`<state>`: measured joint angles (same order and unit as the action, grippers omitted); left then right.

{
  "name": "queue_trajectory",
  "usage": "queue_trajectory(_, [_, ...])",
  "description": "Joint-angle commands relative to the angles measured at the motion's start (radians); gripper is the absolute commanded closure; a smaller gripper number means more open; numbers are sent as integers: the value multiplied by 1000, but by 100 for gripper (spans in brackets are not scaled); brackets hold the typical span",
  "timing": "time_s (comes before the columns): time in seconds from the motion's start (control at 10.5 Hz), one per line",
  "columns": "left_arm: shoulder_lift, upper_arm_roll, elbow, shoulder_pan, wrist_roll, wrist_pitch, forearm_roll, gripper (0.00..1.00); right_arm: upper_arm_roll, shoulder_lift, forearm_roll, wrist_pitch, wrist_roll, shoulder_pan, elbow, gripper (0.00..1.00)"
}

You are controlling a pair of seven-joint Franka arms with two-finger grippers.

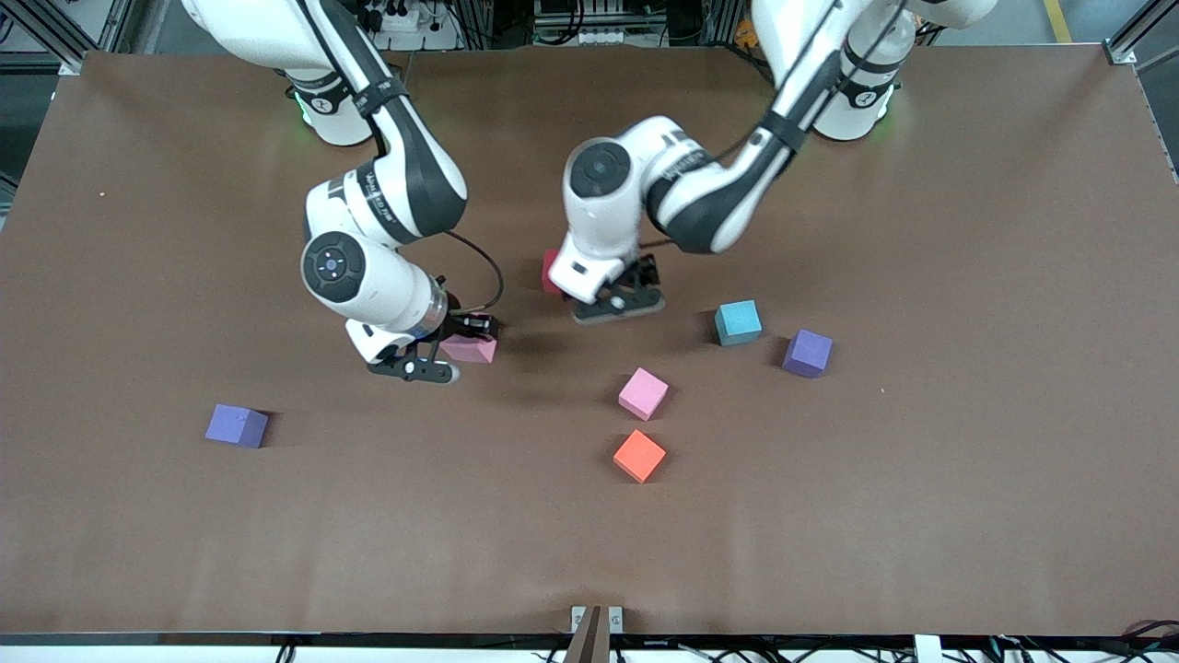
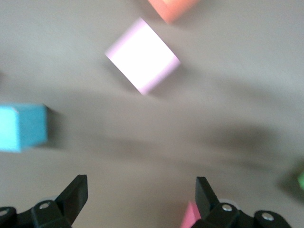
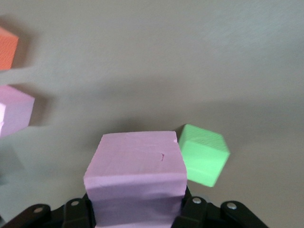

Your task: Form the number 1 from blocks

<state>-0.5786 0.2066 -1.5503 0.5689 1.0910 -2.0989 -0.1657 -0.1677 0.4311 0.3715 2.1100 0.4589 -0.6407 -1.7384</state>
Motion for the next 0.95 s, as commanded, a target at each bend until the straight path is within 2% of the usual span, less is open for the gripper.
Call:
queue_trajectory(0.0, [11, 16, -16, -113, 84, -19, -11, 0, -12, 49, 87, 86, 3, -71, -13, 45])
queue_trajectory(0.38, [-27, 17, -31, -135, 259, -107, -11, 0, -18, 146, 84, 153, 39, -181, -12, 45])
queue_trajectory(0.86, [46, 28, -213, -211, 40, -113, -23, 0, -18, 155, 84, 139, 61, -221, -20, 45])
